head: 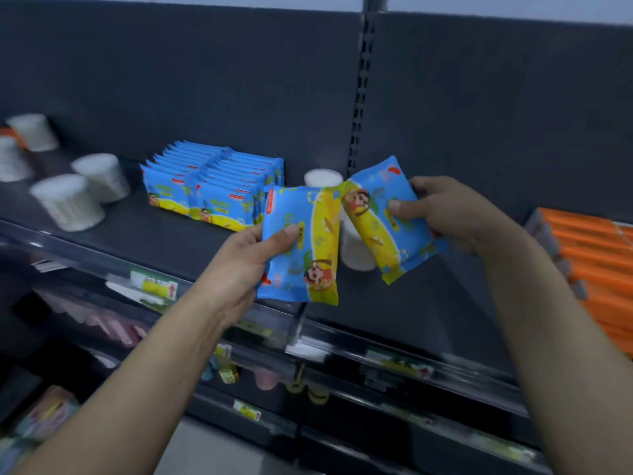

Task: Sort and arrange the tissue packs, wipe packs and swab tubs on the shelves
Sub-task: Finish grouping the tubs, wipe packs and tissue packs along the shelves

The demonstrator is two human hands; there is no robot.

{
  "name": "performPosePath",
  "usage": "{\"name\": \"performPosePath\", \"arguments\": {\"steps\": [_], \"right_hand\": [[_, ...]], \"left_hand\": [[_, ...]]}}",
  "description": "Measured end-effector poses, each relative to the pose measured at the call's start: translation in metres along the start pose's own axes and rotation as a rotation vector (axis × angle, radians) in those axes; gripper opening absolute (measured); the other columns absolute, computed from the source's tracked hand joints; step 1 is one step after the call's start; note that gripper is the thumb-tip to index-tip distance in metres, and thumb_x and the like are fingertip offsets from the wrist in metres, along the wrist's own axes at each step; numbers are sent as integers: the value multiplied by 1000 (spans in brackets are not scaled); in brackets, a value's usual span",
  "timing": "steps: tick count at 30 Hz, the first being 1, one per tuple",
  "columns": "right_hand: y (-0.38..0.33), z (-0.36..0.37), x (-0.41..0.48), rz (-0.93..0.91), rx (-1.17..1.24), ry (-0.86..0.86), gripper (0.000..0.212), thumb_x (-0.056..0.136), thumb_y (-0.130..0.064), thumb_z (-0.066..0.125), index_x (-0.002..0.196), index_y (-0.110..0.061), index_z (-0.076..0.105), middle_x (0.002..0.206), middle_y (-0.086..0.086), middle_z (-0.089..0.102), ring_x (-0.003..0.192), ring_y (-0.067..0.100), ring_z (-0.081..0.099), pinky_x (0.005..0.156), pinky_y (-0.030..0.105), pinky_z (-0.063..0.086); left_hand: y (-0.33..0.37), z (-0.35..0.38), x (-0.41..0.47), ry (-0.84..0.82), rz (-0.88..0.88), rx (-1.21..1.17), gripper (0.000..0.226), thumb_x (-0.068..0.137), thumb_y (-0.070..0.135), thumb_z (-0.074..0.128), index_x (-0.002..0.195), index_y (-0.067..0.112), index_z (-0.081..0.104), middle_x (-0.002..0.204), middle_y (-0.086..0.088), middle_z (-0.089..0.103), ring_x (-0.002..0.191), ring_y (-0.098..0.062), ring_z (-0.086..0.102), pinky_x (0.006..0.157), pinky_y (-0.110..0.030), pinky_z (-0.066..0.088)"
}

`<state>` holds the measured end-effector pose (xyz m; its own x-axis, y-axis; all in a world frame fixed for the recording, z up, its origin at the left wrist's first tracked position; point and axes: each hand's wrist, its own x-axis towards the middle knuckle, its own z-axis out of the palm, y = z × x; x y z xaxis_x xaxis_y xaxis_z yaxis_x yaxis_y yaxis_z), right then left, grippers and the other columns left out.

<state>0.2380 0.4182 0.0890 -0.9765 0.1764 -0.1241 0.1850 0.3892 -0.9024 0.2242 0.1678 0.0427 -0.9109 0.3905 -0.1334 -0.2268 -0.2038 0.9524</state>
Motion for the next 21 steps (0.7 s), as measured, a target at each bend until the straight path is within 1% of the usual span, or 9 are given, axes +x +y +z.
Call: {"name": "performPosePath", "arguments": {"steps": [2, 5, 8, 10, 11, 15, 17, 19, 21], "right_hand": [[-19, 37, 5, -35, 22, -3, 12, 84, -16, 68, 96, -12, 66, 95, 9, 74, 88, 30, 70, 88, 54, 52], [-45, 93, 16, -97, 1, 2, 12, 84, -14, 69, 95, -14, 66, 93, 6, 73, 84, 25, 70, 81, 43, 55], [-63, 140, 30, -181, -149, 40, 19, 80, -15, 72, 97, -9, 64, 93, 8, 71, 84, 24, 69, 78, 38, 56], [-73, 164, 37, -228, -261, 39, 18, 80, -14, 71, 94, -9, 61, 85, 2, 67, 78, 20, 65, 69, 29, 53], [-77, 173, 41, -247, -320, 40, 17, 80, -15, 71, 94, -10, 61, 85, 2, 66, 78, 19, 63, 68, 28, 52], [-87, 200, 66, -298, -465, 50, 22, 78, -18, 71, 96, -7, 64, 96, 9, 68, 88, 26, 64, 78, 38, 53], [-90, 209, 82, -323, -515, 47, 21, 77, -20, 71, 93, -8, 63, 93, 7, 67, 85, 24, 63, 72, 34, 51], [-92, 220, 97, -342, -564, 43, 19, 77, -20, 71, 91, -15, 60, 90, 2, 63, 79, 20, 58, 65, 27, 42], [-93, 232, 112, -358, -623, 28, 22, 77, -20, 71, 96, -17, 61, 91, 0, 59, 83, 18, 56, 67, 25, 38]], "left_hand": [[10, -37, -6, 20, 12, -16, 25, 76, 24, 63, 93, 6, 69, 86, -10, 74, 67, -20, 71, 59, -30, 58], [24, -92, -11, 41, 33, -16, 30, 74, 22, 64, 97, 2, 68, 86, -12, 73, 67, -19, 70, 63, -32, 59], [37, -141, -12, 104, 60, 11, 32, 75, 20, 63, 101, 1, 66, 84, -10, 74, 64, -18, 70, 62, -32, 59], [45, -167, -9, 145, 70, 39, 30, 76, 19, 63, 100, 2, 67, 81, -8, 74, 63, -17, 69, 59, -31, 59], [50, -179, -7, 154, 74, 52, 29, 75, 19, 63, 99, 3, 67, 81, -8, 74, 63, -17, 69, 59, -31, 59], [61, -218, 6, 183, 59, 105, 31, 72, 23, 64, 98, 6, 68, 84, -9, 74, 66, -19, 70, 63, -34, 60], [63, -234, 13, 207, 55, 152, 30, 73, 25, 65, 97, 8, 69, 84, -9, 74, 67, -20, 70, 65, -36, 58], [65, -245, 21, 243, 63, 225, 21, 77, 25, 65, 93, 13, 69, 81, -6, 74, 63, -18, 69, 61, -32, 57], [68, -258, 29, 275, 74, 303, 15, 81, 22, 64, 93, 14, 69, 81, -8, 74, 63, -19, 67, 59, -28, 53]]}}
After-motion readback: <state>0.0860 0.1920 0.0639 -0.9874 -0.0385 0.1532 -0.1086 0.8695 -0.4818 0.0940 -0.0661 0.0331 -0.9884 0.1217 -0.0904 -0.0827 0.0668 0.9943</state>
